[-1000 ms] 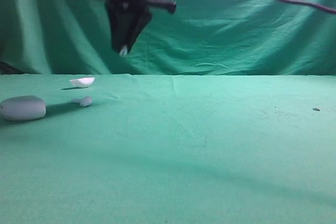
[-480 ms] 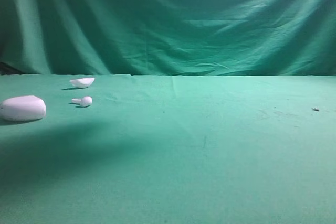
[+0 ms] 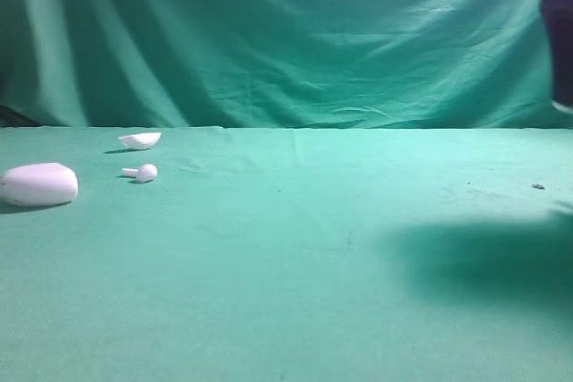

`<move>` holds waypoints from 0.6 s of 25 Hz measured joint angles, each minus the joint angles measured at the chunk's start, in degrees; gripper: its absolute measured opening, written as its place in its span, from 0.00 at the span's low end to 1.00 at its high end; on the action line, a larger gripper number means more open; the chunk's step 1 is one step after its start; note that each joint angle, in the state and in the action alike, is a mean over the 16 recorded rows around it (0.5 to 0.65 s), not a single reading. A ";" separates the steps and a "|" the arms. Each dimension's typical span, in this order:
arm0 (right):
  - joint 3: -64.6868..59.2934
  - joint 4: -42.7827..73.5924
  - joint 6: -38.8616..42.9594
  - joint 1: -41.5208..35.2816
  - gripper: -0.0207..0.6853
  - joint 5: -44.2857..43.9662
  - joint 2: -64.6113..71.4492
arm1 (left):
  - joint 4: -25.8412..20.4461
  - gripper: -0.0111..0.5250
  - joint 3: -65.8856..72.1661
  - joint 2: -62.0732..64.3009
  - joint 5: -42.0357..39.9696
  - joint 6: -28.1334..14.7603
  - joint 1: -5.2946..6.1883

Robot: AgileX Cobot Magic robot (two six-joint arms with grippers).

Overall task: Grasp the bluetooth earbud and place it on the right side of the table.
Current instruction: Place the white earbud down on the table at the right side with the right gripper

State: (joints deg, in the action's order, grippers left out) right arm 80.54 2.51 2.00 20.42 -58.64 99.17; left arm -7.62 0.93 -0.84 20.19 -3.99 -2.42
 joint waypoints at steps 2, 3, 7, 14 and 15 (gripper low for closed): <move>-6.92 0.00 0.61 -2.19 0.15 3.69 -1.99 | 0.00 0.02 0.00 0.00 0.00 0.00 0.00; -10.11 0.00 0.91 -3.15 0.15 5.64 -2.80 | 0.00 0.02 0.00 0.00 0.00 0.00 0.00; -20.20 0.00 1.81 -6.14 0.15 13.36 -4.85 | 0.00 0.02 0.00 0.00 0.00 0.00 0.00; -28.04 -0.04 2.43 -8.51 0.15 23.29 -4.32 | 0.00 0.02 0.00 0.00 0.00 0.00 0.00; -28.52 -0.06 2.43 -8.61 0.15 24.37 -4.06 | 0.00 0.02 0.00 0.00 0.00 0.00 0.00</move>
State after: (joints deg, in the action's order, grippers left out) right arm 52.02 2.45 4.43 11.81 -34.27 95.11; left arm -7.62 0.93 -0.84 20.19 -3.99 -2.42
